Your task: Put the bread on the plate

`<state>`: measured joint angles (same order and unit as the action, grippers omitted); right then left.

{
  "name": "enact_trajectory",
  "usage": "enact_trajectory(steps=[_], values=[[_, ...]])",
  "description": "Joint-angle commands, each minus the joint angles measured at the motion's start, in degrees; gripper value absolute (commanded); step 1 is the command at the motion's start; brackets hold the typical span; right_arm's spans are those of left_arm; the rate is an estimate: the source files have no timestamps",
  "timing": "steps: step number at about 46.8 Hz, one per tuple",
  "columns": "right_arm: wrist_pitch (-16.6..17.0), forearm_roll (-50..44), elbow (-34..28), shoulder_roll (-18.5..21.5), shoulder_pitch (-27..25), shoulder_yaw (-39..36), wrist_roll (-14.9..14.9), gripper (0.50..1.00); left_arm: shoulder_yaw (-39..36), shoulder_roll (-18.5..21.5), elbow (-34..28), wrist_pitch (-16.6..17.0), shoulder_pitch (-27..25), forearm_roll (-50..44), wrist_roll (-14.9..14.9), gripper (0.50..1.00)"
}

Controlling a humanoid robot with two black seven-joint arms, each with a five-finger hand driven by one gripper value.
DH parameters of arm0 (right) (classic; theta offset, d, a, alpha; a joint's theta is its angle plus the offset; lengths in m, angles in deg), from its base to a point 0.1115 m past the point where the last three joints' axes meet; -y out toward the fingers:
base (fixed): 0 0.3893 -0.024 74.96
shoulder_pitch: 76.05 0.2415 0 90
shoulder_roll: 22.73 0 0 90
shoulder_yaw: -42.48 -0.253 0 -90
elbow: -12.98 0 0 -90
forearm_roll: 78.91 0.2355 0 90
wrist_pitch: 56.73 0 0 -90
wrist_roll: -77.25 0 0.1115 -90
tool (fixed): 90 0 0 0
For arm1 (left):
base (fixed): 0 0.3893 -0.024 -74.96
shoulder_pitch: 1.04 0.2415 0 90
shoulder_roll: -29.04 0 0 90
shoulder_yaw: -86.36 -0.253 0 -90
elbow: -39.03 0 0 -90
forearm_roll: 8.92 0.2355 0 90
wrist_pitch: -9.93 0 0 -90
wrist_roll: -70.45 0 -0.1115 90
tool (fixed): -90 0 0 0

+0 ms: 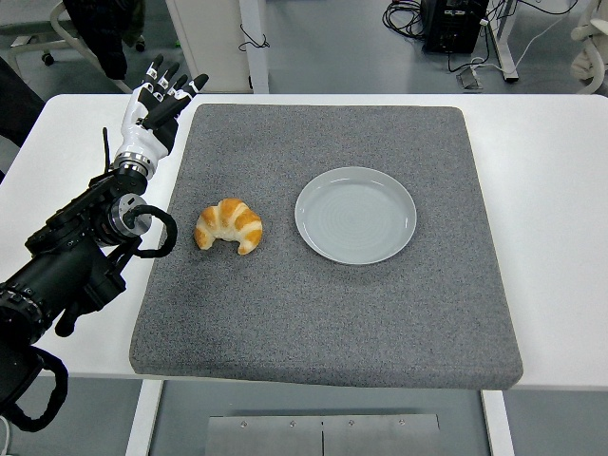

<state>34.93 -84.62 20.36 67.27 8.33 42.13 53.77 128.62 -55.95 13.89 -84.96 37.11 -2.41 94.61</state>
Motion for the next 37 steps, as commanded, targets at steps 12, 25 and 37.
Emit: enact_trajectory(steps=[12,25,37], values=[[0.01,0.0,0.0,0.0,0.0,0.0,0.02,1.0,0.1,-0.09,0.0,-0.12,-0.09,0.0,-0.08,0.975],[0.01,0.0,0.0,0.0,0.0,0.0,0.02,1.0,0.01,-0.09,0.0,-0.21,-0.09,0.0,-0.08,0.977],[0.01,0.0,0.0,0.0,0.0,0.0,0.02,1.0,-0.25,0.0,0.0,0.05,0.0,0.17,-0.34,0.975]])
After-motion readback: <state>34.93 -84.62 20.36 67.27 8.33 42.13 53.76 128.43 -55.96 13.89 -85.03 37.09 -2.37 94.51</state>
